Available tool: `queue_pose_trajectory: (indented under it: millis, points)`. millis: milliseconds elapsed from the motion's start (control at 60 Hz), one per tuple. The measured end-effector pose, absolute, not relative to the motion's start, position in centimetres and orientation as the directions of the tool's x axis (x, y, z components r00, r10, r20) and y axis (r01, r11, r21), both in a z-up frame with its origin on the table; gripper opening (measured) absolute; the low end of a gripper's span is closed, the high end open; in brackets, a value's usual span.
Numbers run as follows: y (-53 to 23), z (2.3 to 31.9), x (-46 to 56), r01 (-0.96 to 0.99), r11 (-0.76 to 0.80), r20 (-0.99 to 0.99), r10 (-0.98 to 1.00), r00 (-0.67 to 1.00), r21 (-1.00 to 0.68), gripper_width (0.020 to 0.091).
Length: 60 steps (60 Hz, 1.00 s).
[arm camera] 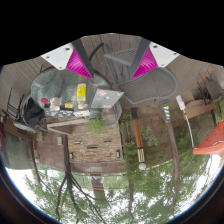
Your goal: Pour water
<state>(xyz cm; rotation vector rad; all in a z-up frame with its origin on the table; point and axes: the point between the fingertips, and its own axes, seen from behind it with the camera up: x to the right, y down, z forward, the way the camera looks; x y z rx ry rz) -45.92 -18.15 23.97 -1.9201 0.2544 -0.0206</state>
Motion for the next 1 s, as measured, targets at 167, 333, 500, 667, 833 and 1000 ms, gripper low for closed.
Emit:
queue_pose_trajectory:
  millis: [167,333,500,667,833,1000]
  points:
    - [-17.9,24.1,-47.2,-0.200,-0.321,-0.132,-0.221,0.966,-0.926,0.0827]
    - [-15.6,21.6,-47.1,-0.224,-0.288,-0.146,-0.268,0.952,-0.931,0.0830]
    - [-13.3,18.2,-41.3,-0.141,-0.286,-0.041,-0.330,0.943,-0.948,0.0830]
    - [-6.8,15.2,-31.5,-0.101,-0.270,0.011,-0.385,0.923,-0.958,0.0830]
    - [3.1,12.6,-24.3,-0.069,-0.214,0.018,-0.384,0.923,-0.974,0.0837]
    - [10.5,9.9,-19.7,-0.043,-0.193,0.034,-0.378,0.925,-0.980,0.0836]
